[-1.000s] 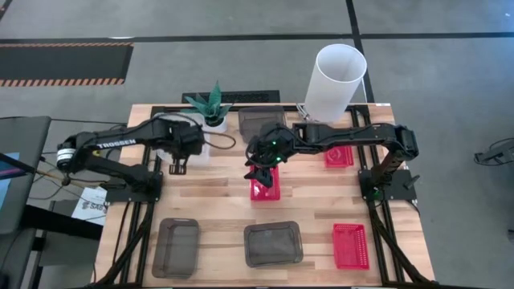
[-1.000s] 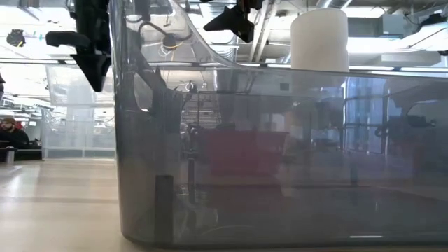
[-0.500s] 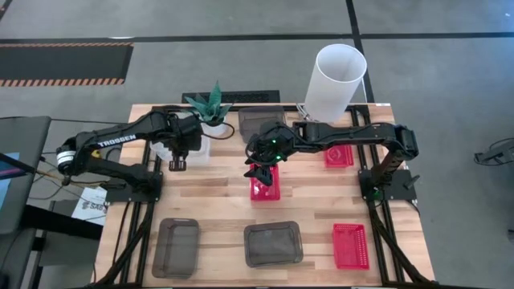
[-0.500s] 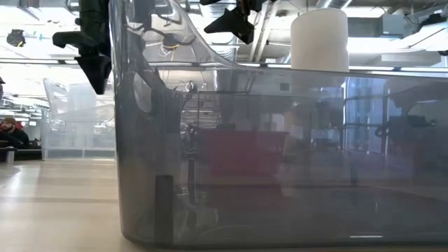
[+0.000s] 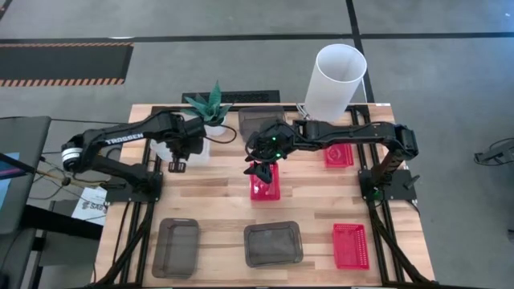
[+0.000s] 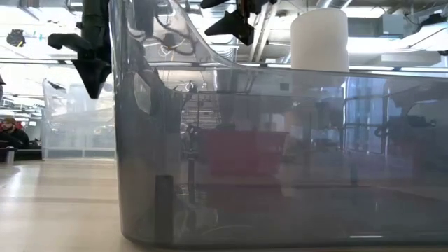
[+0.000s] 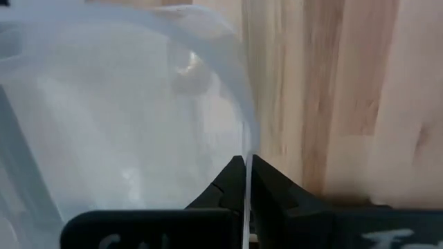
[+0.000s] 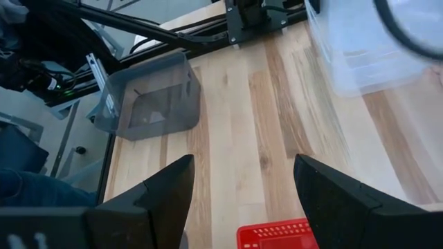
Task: Stack baskets by color
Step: Stack the bottom transparent bin on the top transparent bin, then stack the top right red bin on the middle red bin
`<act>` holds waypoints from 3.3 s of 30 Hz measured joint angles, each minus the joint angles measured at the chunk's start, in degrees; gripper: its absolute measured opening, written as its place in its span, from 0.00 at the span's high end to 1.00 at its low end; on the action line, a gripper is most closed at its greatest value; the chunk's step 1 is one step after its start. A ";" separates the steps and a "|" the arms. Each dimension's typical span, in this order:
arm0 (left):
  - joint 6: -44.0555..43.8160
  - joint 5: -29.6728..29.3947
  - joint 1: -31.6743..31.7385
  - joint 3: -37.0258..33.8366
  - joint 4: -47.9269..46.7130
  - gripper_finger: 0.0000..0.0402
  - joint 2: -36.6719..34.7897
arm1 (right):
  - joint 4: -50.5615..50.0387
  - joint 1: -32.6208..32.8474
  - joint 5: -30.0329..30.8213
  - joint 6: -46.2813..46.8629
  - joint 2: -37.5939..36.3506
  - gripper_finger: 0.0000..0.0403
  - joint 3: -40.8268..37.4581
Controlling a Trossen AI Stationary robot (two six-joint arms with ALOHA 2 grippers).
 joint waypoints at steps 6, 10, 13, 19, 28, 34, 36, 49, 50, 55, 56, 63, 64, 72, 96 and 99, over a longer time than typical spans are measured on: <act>-0.02 -4.73 0.05 -0.02 0.36 1.00 3.76 | 0.00 0.09 0.00 0.35 0.01 0.33 0.00; -0.11 -2.25 0.04 -0.04 1.81 1.00 3.93 | -0.01 0.27 0.00 0.39 0.01 0.33 0.00; -0.91 -1.31 0.04 -0.04 1.48 0.98 3.95 | -0.02 0.28 0.00 0.42 0.01 0.33 0.00; -2.47 -0.98 0.04 -0.04 0.66 0.82 3.95 | 0.00 0.28 0.00 0.48 0.01 0.33 0.00; -5.48 0.27 0.04 4.60 -2.90 0.52 3.95 | -3.93 0.25 0.00 0.57 -0.03 0.33 0.00; -10.56 2.73 0.04 13.90 -8.60 0.47 3.52 | -17.15 0.04 0.00 1.88 -0.14 0.33 0.00; -12.81 5.55 -0.01 15.46 -8.69 0.47 2.14 | -23.79 0.12 0.54 2.62 -0.15 0.33 0.00; -33.91 22.07 -4.36 -3.04 30.49 0.46 -23.56 | -33.05 -0.57 8.04 14.70 -4.72 0.33 -14.80; -35.16 20.86 -5.01 -4.92 33.13 0.46 -24.94 | -31.66 -1.45 7.53 16.04 -5.77 0.33 -17.00; -40.50 16.90 -6.86 -12.23 43.90 0.46 -28.45 | -26.25 -6.53 9.58 23.86 -12.77 0.33 -27.01; -41.34 16.71 -6.98 -13.32 45.57 0.46 -28.61 | -26.23 -7.36 11.34 25.36 -14.15 0.33 -28.39; -44.04 16.87 -7.79 -17.44 50.06 0.46 -27.65 | -27.36 -11.38 23.50 37.85 -20.46 0.33 -33.56; -44.04 17.07 -7.84 -17.46 50.19 0.46 -27.20 | -27.75 -11.88 24.65 38.92 -20.51 0.33 -33.89; -44.31 19.86 -7.82 -17.44 53.07 0.46 -25.58 | -31.33 -15.07 28.19 39.99 -14.99 0.33 -34.23; -46.51 18.46 -11.50 -17.44 52.39 0.46 -25.62 | -31.24 -17.56 23.48 36.55 -7.09 0.96 -34.29; -46.49 18.43 -11.50 -17.44 51.64 0.46 -25.62 | -30.81 -15.85 19.68 38.35 -8.58 0.95 -34.29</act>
